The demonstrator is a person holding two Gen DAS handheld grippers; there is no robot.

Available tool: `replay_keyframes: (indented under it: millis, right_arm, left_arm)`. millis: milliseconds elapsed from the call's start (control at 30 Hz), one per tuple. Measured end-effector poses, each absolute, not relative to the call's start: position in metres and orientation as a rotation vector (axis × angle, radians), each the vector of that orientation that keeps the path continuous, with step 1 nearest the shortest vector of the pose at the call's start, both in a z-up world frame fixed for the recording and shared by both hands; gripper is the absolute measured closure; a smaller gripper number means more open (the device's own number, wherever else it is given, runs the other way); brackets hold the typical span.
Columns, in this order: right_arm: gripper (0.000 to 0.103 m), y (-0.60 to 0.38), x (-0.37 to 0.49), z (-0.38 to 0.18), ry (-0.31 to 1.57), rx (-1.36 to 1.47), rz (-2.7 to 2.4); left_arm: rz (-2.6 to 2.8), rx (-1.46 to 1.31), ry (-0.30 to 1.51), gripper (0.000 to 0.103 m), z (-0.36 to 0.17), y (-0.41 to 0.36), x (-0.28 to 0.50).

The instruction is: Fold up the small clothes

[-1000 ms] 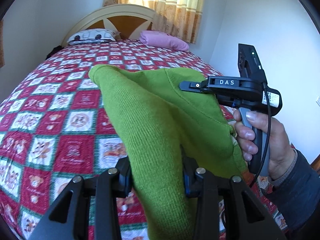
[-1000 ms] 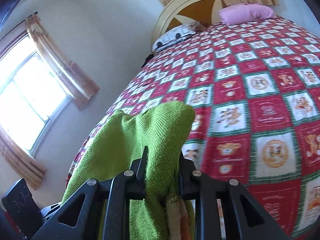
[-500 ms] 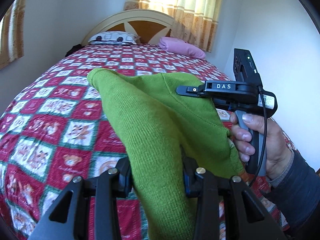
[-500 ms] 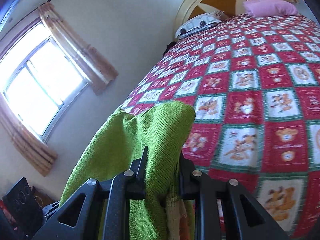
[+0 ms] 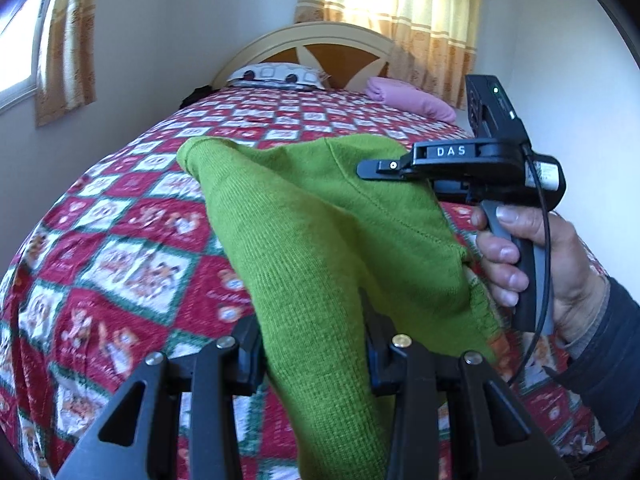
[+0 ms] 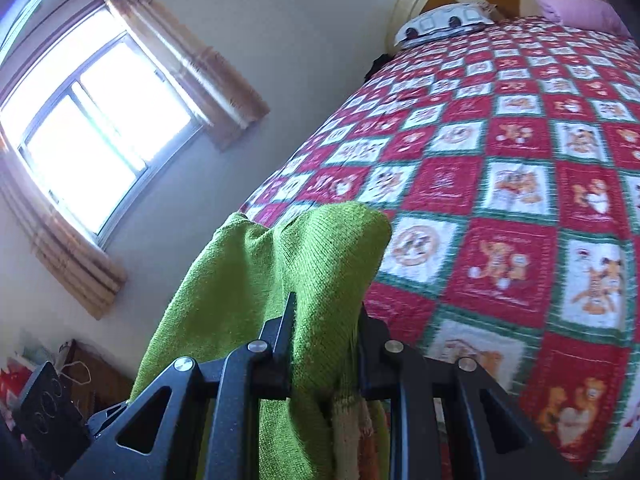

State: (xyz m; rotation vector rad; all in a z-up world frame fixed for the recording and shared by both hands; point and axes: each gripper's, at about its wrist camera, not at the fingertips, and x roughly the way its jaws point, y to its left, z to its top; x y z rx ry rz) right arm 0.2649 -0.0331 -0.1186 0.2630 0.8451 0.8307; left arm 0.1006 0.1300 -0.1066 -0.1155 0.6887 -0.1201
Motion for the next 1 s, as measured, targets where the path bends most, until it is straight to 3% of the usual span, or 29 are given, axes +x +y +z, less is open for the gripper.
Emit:
replay_keyframes:
  millis: [700, 1000]
  right_arm:
    - [0.08, 0.041, 0.285, -0.153, 0.936, 0.189, 0.862]
    - [0.08, 0.037, 0.29, -0.169, 0.969, 0.2, 0.823]
  left_arm:
    - [-0.037, -0.209, 0.74, 0.063, -0.152, 0.179, 0.096]
    - [-0.016, -0.231, 0.736, 0.055, -0.164, 0.183, 0.093]
